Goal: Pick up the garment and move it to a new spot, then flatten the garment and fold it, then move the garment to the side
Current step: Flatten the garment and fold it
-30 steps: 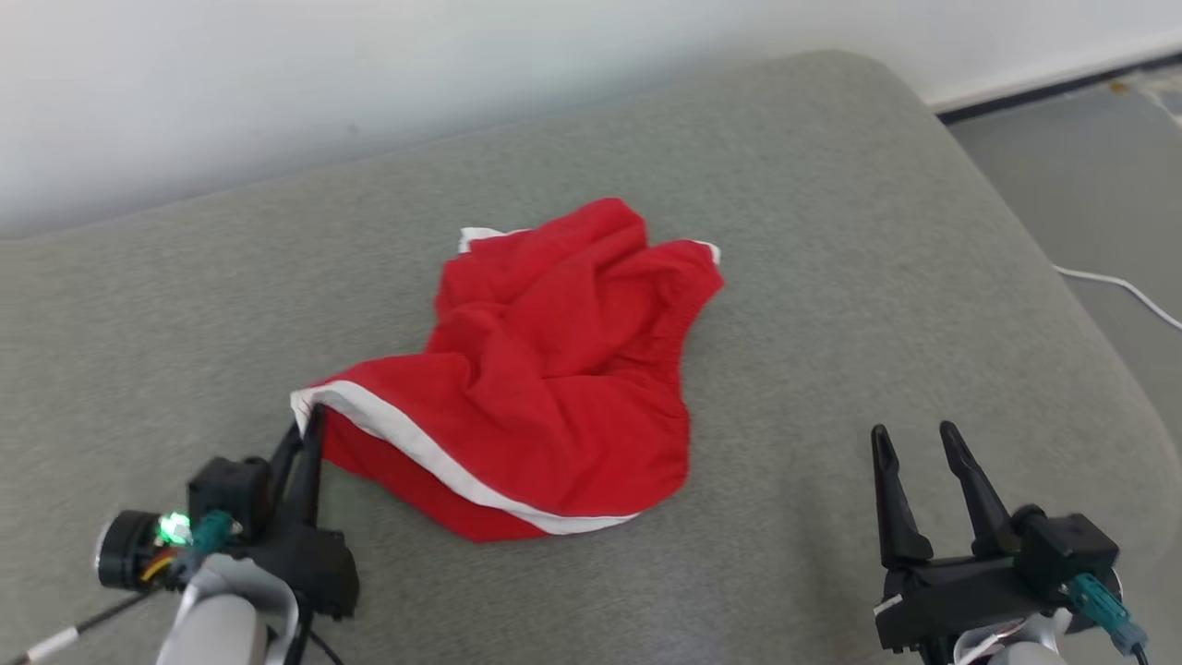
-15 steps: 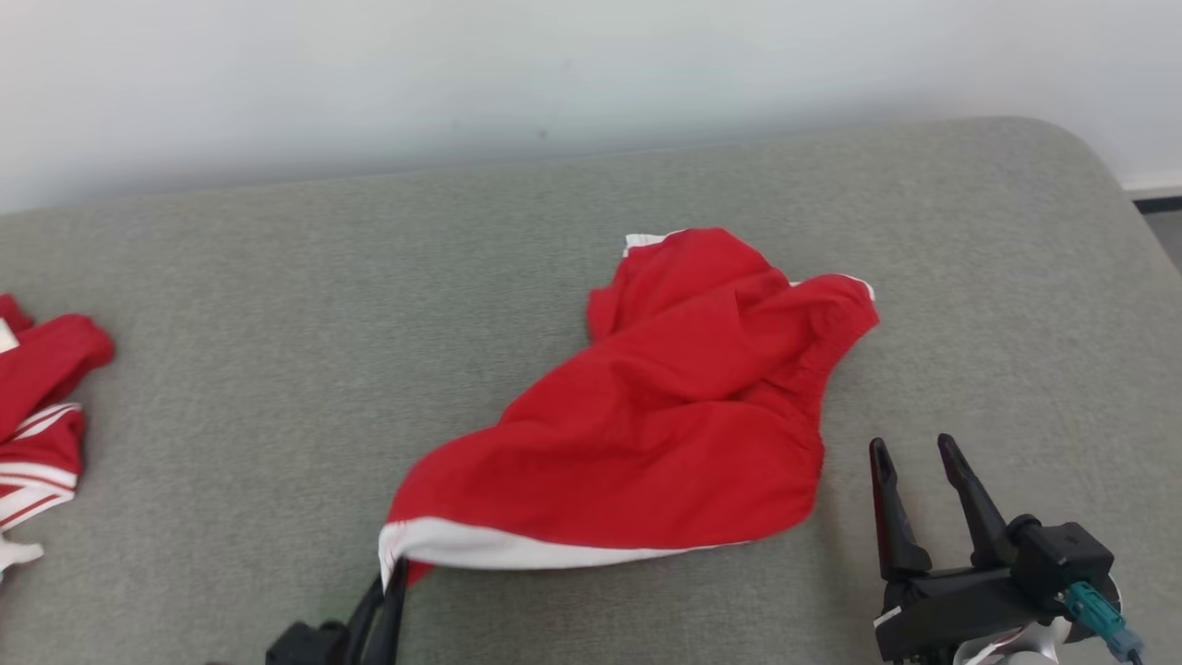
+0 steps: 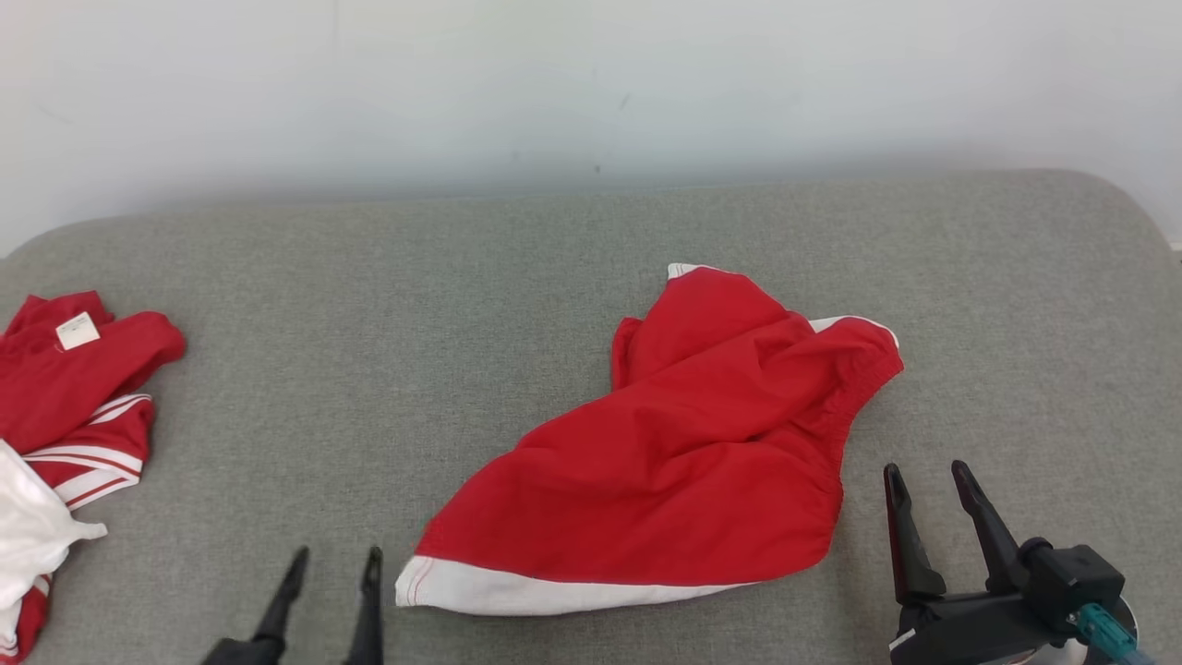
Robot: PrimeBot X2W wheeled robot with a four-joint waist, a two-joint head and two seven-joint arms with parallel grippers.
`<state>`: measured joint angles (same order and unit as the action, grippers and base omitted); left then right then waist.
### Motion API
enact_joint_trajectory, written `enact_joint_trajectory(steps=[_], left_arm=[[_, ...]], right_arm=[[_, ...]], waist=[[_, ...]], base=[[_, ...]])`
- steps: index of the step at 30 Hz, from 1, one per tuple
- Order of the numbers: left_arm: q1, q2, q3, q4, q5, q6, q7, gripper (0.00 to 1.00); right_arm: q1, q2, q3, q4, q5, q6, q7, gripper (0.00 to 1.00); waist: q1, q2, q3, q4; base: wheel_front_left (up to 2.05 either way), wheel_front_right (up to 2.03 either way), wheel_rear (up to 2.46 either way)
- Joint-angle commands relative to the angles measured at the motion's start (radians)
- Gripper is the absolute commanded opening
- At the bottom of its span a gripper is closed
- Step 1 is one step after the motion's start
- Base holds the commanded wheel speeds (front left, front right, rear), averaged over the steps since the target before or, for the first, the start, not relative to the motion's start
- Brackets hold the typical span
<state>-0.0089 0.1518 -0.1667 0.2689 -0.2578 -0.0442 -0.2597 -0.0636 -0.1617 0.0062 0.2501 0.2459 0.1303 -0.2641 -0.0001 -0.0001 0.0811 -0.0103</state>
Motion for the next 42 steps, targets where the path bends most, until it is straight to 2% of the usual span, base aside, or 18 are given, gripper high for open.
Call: enact_joint_trajectory(steps=[1, 6, 12, 22, 27, 28, 29, 30, 37, 42], left_arm=[[0.015, -0.001, 0.02, -0.035, -0.005, 0.005, -0.007, 1.0], [0.047, -0.024, 0.123, -0.166, 0.024, 0.027, -0.006, 1.0], [0.059, -0.052, 0.187, -0.195, 0.065, 0.031, -0.006, 1.0], [0.046, -0.084, 0.184, -0.167, 0.095, 0.001, -0.006, 1.0], [0.03, -0.095, 0.175, -0.152, 0.1, -0.005, -0.006, 1.0], [0.028, -0.096, 0.175, -0.15, 0.101, -0.006, -0.006, 1.0], [0.028, -0.097, 0.176, -0.149, 0.102, -0.007, -0.006, 1.0], [0.028, -0.097, 0.177, -0.148, 0.103, -0.008, -0.006, 1.0], [0.056, -0.101, 0.195, -0.139, 0.103, -0.005, -0.006, 1.0], [0.064, -0.102, 0.192, -0.133, 0.101, -0.008, -0.006, 1.0]], right_arm=[[0.011, 0.005, -0.003, -0.001, -0.002, 0.001, 0.0, 1.0], [0.026, 0.0, 0.0, 0.023, 0.002, 0.001, 0.0, 1.0], [0.004, -0.023, 0.049, 0.145, 0.039, 0.001, 0.002, 1.0], [-0.119, -0.071, 0.145, 0.344, 0.12, 0.001, 0.031, 1.0], [-0.175, -0.072, 0.201, 0.453, 0.178, 0.001, 0.037, 1.0], [-0.184, -0.068, 0.212, 0.473, 0.189, 0.001, 0.038, 0.75], [-0.192, -0.066, 0.226, 0.489, 0.198, 0.001, 0.038, 0.27], [-0.201, -0.067, 0.235, 0.496, 0.208, 0.001, 0.031, 0.0], [-0.197, -0.092, 0.259, 0.473, 0.209, 0.001, -0.002, 0.0], [-0.125, -0.128, 0.239, 0.348, 0.197, 0.001, -0.002, 0.0]], waist=[[0.0001, 0.0001, -0.007, 0.007], [0.0001, 0.0001, -0.018, 0.008], [0.0001, 0.0001, -0.029, 0.007], [0.0001, 0.0001, -0.029, 0.051], [0.0001, 0.0001, -0.023, 0.081], [0.0001, 0.0001, -0.023, 0.084], [0.0001, 0.0001, -0.022, 0.087], [0.0001, 0.0001, -0.022, 0.089], [0.0001, 0.0001, -0.05, 0.06], [0.0001, 0.0001, -0.065, 0.031]], base=[[0.0, 0.0, 0.0], [0.0, 0.0, 0.0], [0.0, 0.0, 0.0], [0.0, 0.0, 0.0], [0.0, 0.0, 0.0], [0.0, 0.0, 0.0], [0.0, 0.0, 0.0], [0.0, 0.0, 0.0], [0.0, 0.0, 0.0], [0.0, 0.0, 0.0]])
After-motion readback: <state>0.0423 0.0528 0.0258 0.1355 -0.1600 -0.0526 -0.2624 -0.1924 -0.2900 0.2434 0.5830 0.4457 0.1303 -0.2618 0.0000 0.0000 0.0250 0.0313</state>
